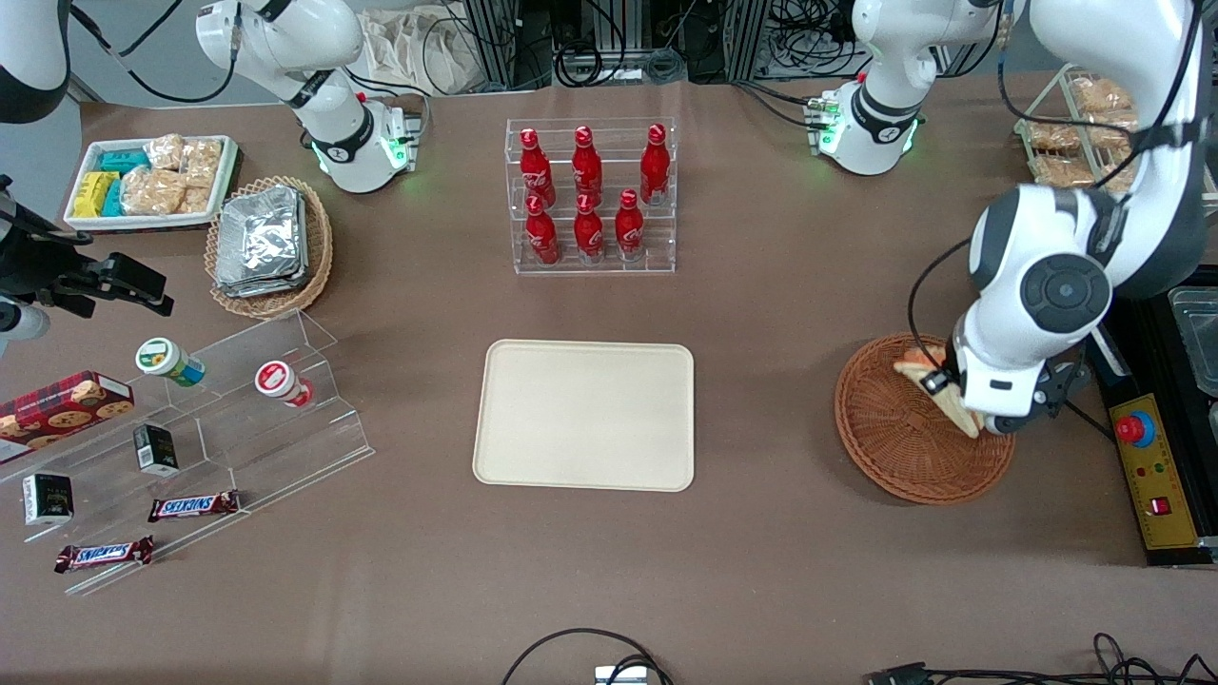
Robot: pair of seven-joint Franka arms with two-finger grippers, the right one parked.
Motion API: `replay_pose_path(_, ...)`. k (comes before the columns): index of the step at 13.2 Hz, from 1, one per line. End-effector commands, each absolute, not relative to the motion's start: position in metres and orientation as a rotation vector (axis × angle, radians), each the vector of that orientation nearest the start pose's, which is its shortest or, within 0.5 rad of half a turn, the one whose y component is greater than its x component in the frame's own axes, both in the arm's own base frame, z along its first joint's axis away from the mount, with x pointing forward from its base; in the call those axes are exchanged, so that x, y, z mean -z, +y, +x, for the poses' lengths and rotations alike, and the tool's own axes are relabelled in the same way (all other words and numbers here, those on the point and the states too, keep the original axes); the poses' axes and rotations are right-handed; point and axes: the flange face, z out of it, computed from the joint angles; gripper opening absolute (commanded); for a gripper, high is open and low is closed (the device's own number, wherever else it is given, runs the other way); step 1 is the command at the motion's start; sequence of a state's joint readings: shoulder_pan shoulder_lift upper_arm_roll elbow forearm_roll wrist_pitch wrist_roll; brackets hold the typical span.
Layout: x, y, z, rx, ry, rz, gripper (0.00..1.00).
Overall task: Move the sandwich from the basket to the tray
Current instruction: 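Lift the sandwich and carry it with the left gripper toward the beige tray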
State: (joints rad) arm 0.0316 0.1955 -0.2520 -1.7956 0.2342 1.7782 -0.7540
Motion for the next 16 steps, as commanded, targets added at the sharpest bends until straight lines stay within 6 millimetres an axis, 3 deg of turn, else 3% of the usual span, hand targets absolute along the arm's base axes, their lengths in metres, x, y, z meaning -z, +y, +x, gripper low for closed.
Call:
replay_pose_path(1, -0.503, -0.147, 0.579, -0.198, -0.375, -2.854, 0.0)
replay_pose_path(4, -0.551, -0.197, 0.571, -0.134, -0.184, -2.947, 0.0)
replay_pose_path(9, -0.562, -0.291, 0.525, -0.144, 0.115, -3.011, 0.0)
replay_pose_path(11, -0.544, -0.329, 0.513, -0.18, 0.235, -3.015, 0.0)
replay_pose_path(12, -0.525, -0.348, 0.513, -0.194, 0.288, -3.013, 0.01)
replay_pose_path(16, -0.451, -0.396, 0.533, -0.183, 0.309, -3.103, 0.01)
